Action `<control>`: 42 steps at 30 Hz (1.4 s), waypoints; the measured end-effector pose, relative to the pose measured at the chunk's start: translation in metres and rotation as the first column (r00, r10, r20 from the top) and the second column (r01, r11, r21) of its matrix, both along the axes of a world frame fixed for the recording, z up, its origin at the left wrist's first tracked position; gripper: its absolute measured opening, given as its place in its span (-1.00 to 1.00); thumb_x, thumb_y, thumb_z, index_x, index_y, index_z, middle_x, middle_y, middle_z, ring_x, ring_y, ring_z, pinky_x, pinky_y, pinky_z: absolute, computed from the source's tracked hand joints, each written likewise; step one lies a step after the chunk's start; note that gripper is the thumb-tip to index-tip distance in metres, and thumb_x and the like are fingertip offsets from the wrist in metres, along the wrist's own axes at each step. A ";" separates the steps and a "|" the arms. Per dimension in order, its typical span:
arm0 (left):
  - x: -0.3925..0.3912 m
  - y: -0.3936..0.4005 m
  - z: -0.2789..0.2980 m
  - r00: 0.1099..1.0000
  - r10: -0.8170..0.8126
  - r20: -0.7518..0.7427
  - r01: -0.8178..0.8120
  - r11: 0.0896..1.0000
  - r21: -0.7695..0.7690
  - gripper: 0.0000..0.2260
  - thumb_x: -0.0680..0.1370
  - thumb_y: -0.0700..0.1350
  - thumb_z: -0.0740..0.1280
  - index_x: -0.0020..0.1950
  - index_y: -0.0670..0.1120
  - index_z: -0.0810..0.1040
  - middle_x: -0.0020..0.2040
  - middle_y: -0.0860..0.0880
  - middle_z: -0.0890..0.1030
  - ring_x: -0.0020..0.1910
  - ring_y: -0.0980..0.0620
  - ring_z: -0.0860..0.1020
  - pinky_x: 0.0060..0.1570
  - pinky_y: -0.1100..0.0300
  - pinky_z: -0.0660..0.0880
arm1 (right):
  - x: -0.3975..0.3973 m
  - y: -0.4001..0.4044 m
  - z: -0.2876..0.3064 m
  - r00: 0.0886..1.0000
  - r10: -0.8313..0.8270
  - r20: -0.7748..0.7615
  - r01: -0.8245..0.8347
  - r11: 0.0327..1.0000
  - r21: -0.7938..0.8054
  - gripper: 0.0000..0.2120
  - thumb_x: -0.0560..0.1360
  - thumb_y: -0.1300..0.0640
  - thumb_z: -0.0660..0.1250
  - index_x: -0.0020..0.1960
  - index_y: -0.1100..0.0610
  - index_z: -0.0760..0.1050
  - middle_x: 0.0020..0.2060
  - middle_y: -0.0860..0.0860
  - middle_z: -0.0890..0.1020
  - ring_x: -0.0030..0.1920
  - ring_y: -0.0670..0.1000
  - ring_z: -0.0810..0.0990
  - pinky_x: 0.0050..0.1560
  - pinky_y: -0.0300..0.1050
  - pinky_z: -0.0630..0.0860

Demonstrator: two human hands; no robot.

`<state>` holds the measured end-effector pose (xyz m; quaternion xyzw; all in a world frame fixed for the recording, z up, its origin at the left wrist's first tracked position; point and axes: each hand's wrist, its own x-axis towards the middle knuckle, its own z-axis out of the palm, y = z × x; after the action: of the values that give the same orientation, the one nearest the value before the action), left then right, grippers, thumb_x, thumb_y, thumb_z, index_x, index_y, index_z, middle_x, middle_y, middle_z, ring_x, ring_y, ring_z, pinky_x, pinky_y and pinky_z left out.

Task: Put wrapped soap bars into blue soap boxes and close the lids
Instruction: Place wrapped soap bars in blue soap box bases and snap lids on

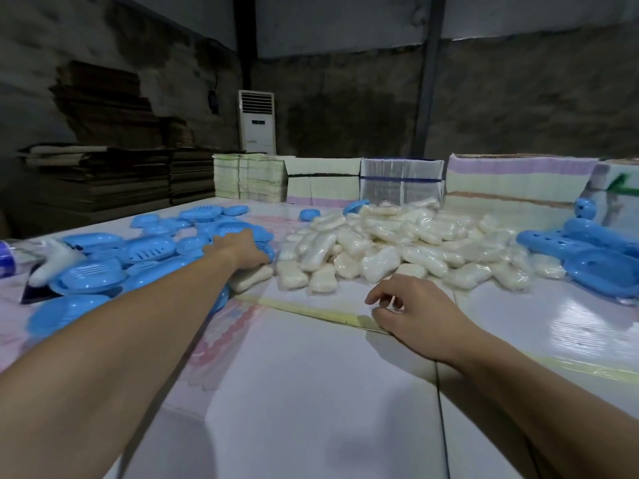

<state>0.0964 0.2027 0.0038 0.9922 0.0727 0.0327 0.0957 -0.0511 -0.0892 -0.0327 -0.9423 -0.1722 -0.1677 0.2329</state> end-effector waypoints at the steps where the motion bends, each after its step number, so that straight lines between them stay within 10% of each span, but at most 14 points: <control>1: 0.000 -0.001 0.001 1.000 0.000 0.007 0.000 1.000 0.020 -0.46 0.54 0.23 0.28 0.42 -0.03 0.36 0.42 -0.14 0.45 0.40 -0.21 0.39 0.34 -0.12 0.39 | 0.000 -0.001 0.000 1.000 -0.003 -0.001 0.003 1.000 0.003 -0.87 0.47 0.03 0.31 -0.08 -0.22 0.52 -0.14 -0.19 0.56 -0.08 -0.17 0.49 -0.01 -0.15 0.46; 6: -0.002 -0.010 0.012 0.990 -0.034 0.138 0.000 0.972 0.237 -0.56 0.49 0.15 0.36 0.25 -0.05 0.41 0.22 -0.12 0.53 0.24 -0.17 0.47 0.14 -0.01 0.42 | 0.000 -0.004 0.000 1.000 -0.025 -0.009 0.025 0.999 0.037 -0.85 0.47 0.03 0.32 -0.09 -0.24 0.51 -0.16 -0.24 0.55 -0.08 -0.22 0.49 -0.09 -0.25 0.38; 12: 0.000 -0.018 0.019 0.963 -0.111 0.247 0.110 0.994 0.020 -0.80 0.53 -0.18 0.31 0.14 -0.01 0.54 0.12 -0.06 0.61 0.09 -0.11 0.52 0.19 -0.04 0.45 | -0.002 -0.005 0.001 0.999 -0.033 -0.002 0.033 0.995 0.097 -0.85 0.46 0.06 0.36 -0.12 -0.22 0.53 -0.18 -0.22 0.56 -0.09 -0.21 0.50 -0.12 -0.30 0.36; 16: -0.016 -0.041 0.026 0.821 -0.246 0.514 0.295 0.955 -0.013 -0.84 0.50 -0.21 0.34 0.00 0.03 0.57 -0.05 0.04 0.57 -0.06 -0.01 0.49 -0.12 0.12 0.39 | -0.003 -0.008 0.006 0.997 -0.073 0.017 0.069 0.985 0.159 -0.80 0.45 0.11 0.37 -0.16 -0.22 0.53 -0.20 -0.19 0.59 -0.13 -0.21 0.52 -0.13 -0.32 0.39; 22: -0.082 -0.110 0.018 0.523 -0.678 0.517 0.761 0.645 0.076 -0.92 0.41 -0.10 0.42 -0.14 0.04 0.56 -0.29 0.14 0.53 -0.25 0.07 0.48 -0.27 0.09 0.44 | 0.001 -0.031 0.014 0.943 -0.321 0.082 0.261 0.873 0.411 -0.81 0.45 0.19 0.31 -0.17 -0.09 0.61 -0.31 -0.15 0.60 -0.25 -0.17 0.54 -0.22 -0.23 0.41; 29: -0.128 -0.156 -0.029 0.301 -0.846 0.440 0.932 0.358 0.050 -0.81 0.41 0.04 0.48 -0.03 0.00 0.68 -0.20 0.09 0.59 -0.19 0.06 0.50 -0.13 0.03 0.50 | 0.007 -0.071 0.008 0.864 -0.502 -0.030 0.450 0.745 0.491 -0.84 0.46 0.12 0.28 -0.07 -0.01 0.63 -0.24 -0.14 0.62 -0.16 -0.05 0.59 -0.14 0.02 0.60; 35: -0.104 -0.129 -0.032 0.455 -0.817 0.353 0.890 0.409 -0.201 -0.49 0.37 0.37 0.33 0.27 0.24 0.49 0.16 0.22 0.47 0.24 0.19 0.36 0.20 0.36 0.32 | 0.020 -0.073 -0.002 0.825 -0.558 -0.093 0.566 0.818 0.106 -0.57 0.47 -0.01 0.29 0.34 -0.07 0.43 0.21 0.08 0.52 0.21 0.13 0.48 0.12 -0.01 0.44; 42: -0.095 -0.129 -0.041 0.534 -0.796 0.287 0.840 0.461 -0.284 -0.53 0.31 0.40 0.35 0.17 0.32 0.48 0.14 0.20 0.55 0.19 0.21 0.45 0.22 0.21 0.45 | 0.030 -0.088 0.012 0.801 -0.538 -0.262 0.520 0.842 -0.139 -0.43 0.50 -0.17 0.28 0.48 -0.20 0.26 0.40 0.10 0.46 0.33 0.16 0.44 0.26 0.07 0.42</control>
<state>0.0017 0.0733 -0.0372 0.8603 -0.4127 0.0237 0.2982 -0.0211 -0.1767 -0.0207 -0.9735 0.1287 -0.0805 0.1710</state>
